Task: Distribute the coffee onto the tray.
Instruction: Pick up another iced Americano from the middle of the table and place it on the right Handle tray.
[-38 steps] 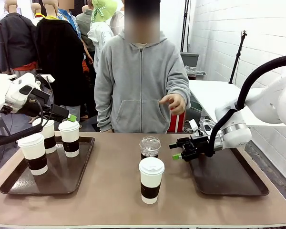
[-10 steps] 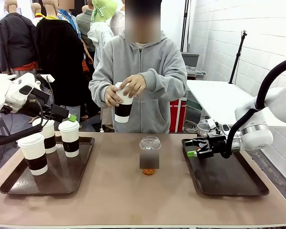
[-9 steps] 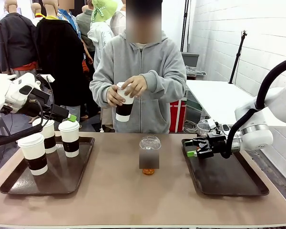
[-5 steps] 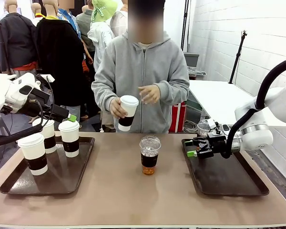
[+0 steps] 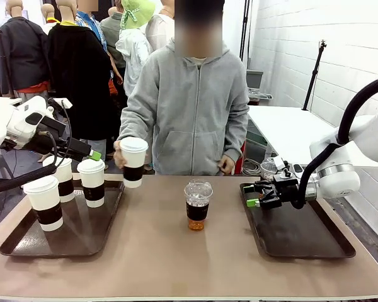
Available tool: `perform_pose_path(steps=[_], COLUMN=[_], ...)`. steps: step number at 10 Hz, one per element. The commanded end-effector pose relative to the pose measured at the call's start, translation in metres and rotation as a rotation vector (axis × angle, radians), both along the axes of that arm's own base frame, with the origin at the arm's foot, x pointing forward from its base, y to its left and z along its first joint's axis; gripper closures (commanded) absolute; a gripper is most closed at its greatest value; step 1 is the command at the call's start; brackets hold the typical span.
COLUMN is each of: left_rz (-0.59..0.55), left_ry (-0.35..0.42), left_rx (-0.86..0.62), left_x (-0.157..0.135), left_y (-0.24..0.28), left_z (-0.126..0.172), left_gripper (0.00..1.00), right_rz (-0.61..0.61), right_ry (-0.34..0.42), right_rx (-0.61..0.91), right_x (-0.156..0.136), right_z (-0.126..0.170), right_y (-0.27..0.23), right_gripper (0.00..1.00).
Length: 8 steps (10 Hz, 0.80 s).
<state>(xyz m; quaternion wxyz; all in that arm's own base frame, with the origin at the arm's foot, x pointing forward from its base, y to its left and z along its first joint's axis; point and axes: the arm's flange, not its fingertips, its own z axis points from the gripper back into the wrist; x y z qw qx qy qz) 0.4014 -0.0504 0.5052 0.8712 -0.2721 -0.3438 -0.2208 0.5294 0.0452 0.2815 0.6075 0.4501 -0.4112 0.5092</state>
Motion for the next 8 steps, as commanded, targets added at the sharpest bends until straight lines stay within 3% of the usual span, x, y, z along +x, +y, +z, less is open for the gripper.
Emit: perform_pose_path(steps=[1,8], left_rz=[-0.018,-0.018], left_ry=[-0.015,-0.015], left_rx=[-0.013,-0.013], left_x=[0.003,0.003], left_y=[0.002,0.002], left_z=[-0.003,-0.003], left_gripper=[0.0,0.0], right_rz=[-0.013,-0.033], right_ry=[-0.007,0.001], right_rx=[-0.007,0.004], right_x=[-0.01,-0.021], right_z=[0.001,-0.008], right_y=[0.016,0.066], right_gripper=[0.0,0.0])
